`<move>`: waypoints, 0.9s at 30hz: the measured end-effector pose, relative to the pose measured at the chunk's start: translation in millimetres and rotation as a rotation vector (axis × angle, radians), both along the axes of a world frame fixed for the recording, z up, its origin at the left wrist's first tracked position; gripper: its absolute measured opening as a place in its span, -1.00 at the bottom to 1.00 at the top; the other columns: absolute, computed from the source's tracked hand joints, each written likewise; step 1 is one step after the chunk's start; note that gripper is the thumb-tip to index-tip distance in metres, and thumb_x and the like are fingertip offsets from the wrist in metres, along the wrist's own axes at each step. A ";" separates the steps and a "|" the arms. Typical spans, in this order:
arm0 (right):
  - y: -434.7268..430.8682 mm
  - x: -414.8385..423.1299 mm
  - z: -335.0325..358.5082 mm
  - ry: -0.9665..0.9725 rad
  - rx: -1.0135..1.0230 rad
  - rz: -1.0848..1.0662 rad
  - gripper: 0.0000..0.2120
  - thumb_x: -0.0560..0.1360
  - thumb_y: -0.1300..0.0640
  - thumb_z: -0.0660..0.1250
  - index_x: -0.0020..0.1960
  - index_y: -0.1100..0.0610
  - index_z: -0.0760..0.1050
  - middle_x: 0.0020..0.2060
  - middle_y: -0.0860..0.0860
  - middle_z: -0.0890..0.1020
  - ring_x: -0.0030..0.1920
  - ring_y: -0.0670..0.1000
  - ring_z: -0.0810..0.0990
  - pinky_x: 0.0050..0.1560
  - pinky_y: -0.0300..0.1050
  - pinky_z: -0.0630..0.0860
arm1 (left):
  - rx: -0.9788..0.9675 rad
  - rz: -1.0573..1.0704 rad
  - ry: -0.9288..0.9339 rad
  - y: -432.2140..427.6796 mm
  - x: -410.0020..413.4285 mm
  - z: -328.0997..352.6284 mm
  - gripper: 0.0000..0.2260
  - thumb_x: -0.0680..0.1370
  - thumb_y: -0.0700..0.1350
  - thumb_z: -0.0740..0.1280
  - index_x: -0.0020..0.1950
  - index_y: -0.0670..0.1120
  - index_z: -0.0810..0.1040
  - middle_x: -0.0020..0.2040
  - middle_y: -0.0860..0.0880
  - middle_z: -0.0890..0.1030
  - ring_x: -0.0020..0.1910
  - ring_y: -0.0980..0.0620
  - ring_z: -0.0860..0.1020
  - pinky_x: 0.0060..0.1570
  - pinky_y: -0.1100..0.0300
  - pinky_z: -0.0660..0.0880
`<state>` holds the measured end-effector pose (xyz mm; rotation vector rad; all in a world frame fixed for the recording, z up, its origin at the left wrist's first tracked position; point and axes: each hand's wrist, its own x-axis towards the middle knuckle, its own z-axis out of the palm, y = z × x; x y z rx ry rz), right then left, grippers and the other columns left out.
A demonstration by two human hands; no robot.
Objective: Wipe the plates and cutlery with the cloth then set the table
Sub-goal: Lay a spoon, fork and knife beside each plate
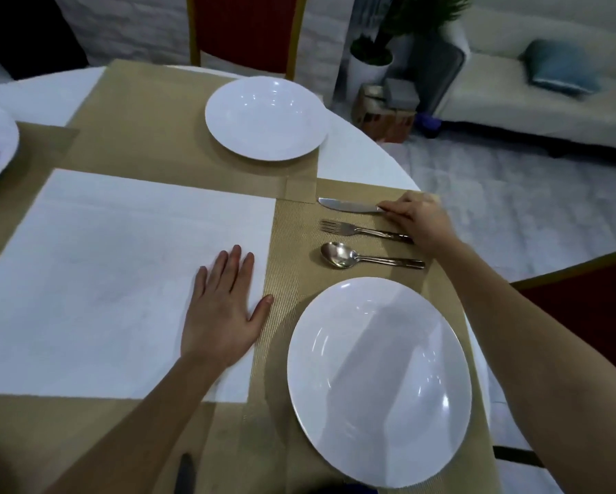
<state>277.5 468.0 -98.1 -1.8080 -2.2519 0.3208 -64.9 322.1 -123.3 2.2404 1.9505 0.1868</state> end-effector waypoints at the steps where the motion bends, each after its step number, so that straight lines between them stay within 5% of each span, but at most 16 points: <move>1: -1.2 0.9 -2.6 0.008 0.024 0.012 -0.75 0.55 0.07 0.31 0.19 0.01 0.62 -0.14 0.08 0.60 -0.03 0.17 0.56 0.03 0.00 0.45 | 0.002 0.002 -0.002 0.1 0.0 0.0 -0.35 0.55 0.24 -0.08 0.54 -0.10 0.16 0.55 -0.09 0.14 0.53 -0.07 0.10 0.47 -0.05 0.02; 7: -9.3 -1.6 -1.1 0.060 -0.005 0.022 -0.66 0.53 -0.01 0.17 0.21 -0.03 0.60 0.03 0.12 0.49 0.05 0.16 0.46 0.14 0.05 0.42 | 0.017 0.005 -0.026 -1.5 1.6 2.1 -0.36 0.54 0.23 -0.05 0.53 -0.09 0.17 0.55 -0.08 0.15 0.54 -0.05 0.09 0.47 -0.02 -0.01; 14: -7.6 -7.9 8.0 -0.027 -0.114 -0.070 -0.64 0.58 0.10 0.27 0.36 -0.06 0.47 0.19 0.15 0.48 0.21 0.24 0.40 0.30 -0.02 0.27 | -0.019 -0.017 0.002 0.4 2.3 0.7 -0.33 0.53 0.26 -0.11 0.55 -0.08 0.11 0.56 -0.07 0.09 0.55 -0.04 0.04 0.48 0.02 -0.09; 19: -14.2 -82.0 45.6 0.047 -0.112 -0.114 -0.56 0.53 0.14 0.25 0.41 0.00 0.41 0.35 0.10 0.43 0.35 0.14 0.37 0.36 -0.02 0.29 | -0.096 -0.074 -0.004 8.1 -19.1 18.4 -0.27 0.47 0.23 -0.30 0.56 -0.09 0.03 0.57 -0.02 0.07 0.54 0.04 0.03 0.49 0.12 -0.08; 22: -13.5 -147.6 68.9 0.123 -0.091 -0.037 -0.58 0.53 0.22 0.24 0.37 0.05 0.47 0.38 0.06 0.44 0.35 0.14 0.41 0.33 -0.08 0.29 | -0.036 -0.031 0.047 14.7 -62.8 42.8 -0.45 0.61 0.13 -0.13 0.56 -0.09 0.03 0.56 -0.01 0.08 0.54 0.06 0.03 0.49 0.12 -0.10; 25: -13.2 -220.6 83.0 0.213 -0.098 0.015 -0.64 0.53 0.24 0.25 0.31 0.09 0.52 0.36 0.02 0.47 0.36 0.12 0.41 0.30 -0.21 0.21 | 0.064 0.055 0.093 19.2 -128.3 61.4 -0.51 0.62 0.03 -0.02 0.51 -0.13 0.20 0.51 -0.06 0.25 0.51 -0.01 0.18 0.48 0.03 0.04; 27: -15.8 -273.4 91.1 0.268 -0.110 0.058 -0.65 0.53 0.24 0.25 0.29 0.08 0.53 0.34 0.01 0.48 0.36 0.08 0.40 0.29 -0.24 0.17 | 0.179 0.130 0.115 24.7 -180.2 72.1 -0.51 0.55 0.01 0.03 0.37 -0.18 0.44 0.35 -0.13 0.49 0.37 -0.09 0.43 0.35 -0.08 0.33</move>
